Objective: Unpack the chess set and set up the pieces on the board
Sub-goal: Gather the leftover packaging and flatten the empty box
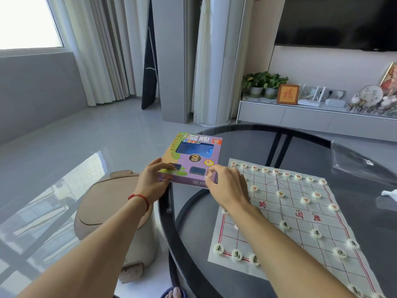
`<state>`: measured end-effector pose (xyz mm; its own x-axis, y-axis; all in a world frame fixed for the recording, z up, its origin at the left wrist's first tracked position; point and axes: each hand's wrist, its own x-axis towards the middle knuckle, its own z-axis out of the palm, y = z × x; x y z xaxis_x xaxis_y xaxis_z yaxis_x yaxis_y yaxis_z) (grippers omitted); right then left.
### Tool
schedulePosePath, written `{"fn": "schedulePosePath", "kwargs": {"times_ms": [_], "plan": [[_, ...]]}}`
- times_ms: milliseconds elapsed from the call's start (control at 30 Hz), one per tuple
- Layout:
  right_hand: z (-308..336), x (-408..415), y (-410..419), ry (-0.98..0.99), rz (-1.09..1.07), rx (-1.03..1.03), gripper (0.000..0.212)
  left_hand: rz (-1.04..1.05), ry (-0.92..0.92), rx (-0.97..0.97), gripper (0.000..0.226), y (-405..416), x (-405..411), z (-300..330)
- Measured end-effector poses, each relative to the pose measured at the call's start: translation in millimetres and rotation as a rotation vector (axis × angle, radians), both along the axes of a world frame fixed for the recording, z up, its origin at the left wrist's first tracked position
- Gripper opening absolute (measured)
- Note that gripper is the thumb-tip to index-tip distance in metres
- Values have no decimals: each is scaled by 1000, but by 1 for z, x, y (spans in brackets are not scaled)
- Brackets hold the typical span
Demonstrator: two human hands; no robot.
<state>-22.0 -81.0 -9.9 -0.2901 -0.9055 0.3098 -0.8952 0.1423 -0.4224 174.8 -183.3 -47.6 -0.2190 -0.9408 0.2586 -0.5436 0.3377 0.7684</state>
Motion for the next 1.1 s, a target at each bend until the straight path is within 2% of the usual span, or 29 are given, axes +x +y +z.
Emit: {"fn": "schedulePosePath", "kwargs": {"times_ms": [67,133,200,267,367,500,600,700,767,833,900,1033,1100], "plan": [[7,-23,10,-23,-33,-43,25,-11,85,40,55,1,-4,3],[12,-58,25,-24,-85,-53,24,64,132,70,51,0,-10,8],[15,-101,47,-14,-164,-38,25,122,49,-28,47,1,-21,17],[16,-152,71,-1,-284,-27,26,98,-55,-181,53,13,-45,34],[11,-234,116,-35,-514,-24,34,-81,-104,-361,61,52,-103,63],[-7,-321,165,-58,-741,4,43,-386,-168,-380,54,110,-205,78],[-24,-360,182,-42,-798,157,36,-569,-252,-333,43,135,-298,79],[-35,-372,191,-111,-769,158,37,-696,-359,-318,39,138,-391,66],[-43,-377,196,-16,-799,70,27,-713,-413,-303,37,136,-450,57],[-50,-381,202,20,-816,-103,19,-695,-422,-266,34,137,-502,51],[-57,-390,208,-39,-840,-251,12,-664,-421,-238,31,138,-547,44],[-60,-404,211,-292,-887,-462,21,-606,-467,-187,28,137,-598,27],[-59,-405,210,-319,-894,-511,20,-526,-480,-140,27,134,-610,19]]}}
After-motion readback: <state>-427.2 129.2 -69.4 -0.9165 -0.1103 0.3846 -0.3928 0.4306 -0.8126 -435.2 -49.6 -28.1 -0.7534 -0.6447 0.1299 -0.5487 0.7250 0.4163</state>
